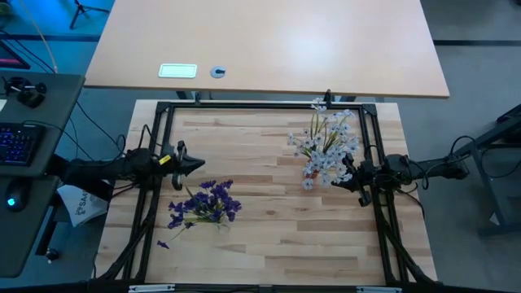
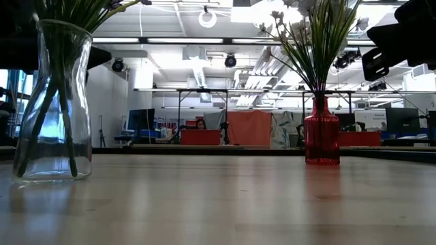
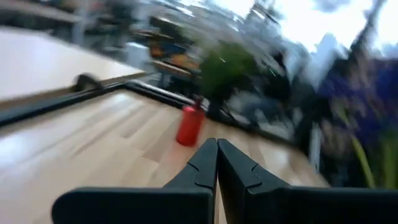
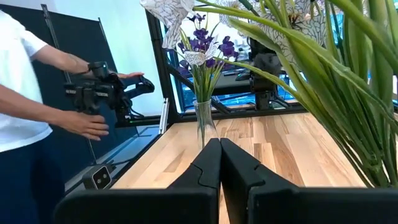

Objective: Sort flowers into vase by color
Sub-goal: Return to Home Position

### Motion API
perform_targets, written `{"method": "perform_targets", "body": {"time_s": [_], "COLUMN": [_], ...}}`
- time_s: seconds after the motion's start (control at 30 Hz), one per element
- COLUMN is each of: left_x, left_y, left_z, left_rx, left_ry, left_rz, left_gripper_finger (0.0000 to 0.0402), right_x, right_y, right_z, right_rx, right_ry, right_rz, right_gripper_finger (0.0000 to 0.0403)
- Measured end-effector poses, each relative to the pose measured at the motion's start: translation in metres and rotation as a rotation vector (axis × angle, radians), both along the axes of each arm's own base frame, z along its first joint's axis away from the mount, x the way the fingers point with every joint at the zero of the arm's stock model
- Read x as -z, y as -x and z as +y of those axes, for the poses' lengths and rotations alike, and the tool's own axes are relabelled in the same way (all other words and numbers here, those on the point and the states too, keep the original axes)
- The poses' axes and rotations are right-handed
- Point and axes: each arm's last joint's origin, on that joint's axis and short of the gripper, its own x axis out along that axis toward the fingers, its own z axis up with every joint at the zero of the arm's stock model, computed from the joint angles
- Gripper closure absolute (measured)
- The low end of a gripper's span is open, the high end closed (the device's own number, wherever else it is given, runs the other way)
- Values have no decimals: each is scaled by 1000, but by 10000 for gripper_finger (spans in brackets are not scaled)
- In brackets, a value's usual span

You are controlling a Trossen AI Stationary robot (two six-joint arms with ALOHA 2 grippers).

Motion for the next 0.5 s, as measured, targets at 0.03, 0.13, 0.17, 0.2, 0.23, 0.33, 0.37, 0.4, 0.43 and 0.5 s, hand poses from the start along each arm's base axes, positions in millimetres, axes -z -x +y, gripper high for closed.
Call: {"method": "perform_targets", "body": {"time_s": [0.03,0.13,0.17,0.2,0.23,0.33,0.37,0.4,0.43,0.5], "left_x": [1,2,2,2,2,2,2,2,2,2], "left_y": [0,0,0,0,0,0,0,0,0,0], "left_z": [-2,-10,-11,-12,-13,-15,-15,-15,-15,-15], "left_rx": [38,154,176,190,201,216,219,223,225,227], "left_ry": [-65,-273,-331,-368,-383,-322,-287,-247,-206,-154], "left_rz": [14,36,37,37,36,31,30,28,27,25], "left_gripper_finger": [402,402,402,402,402,401,402,402,402,402], "right_x": [0,0,0,0,0,0,0,0,0,0], "right_y": [0,0,0,0,0,0,0,0,0,0], "right_z": [0,0,0,0,0,0,0,0,0,0], "right_rx": [0,0,0,0,0,0,0,0,0,0], "right_ry": [0,0,0,0,0,0,0,0,0,0], "right_rz": [0,0,0,0,0,0,0,0,1,1], "right_gripper_finger": [402,402,402,402,402,402,402,402,402,402]}}
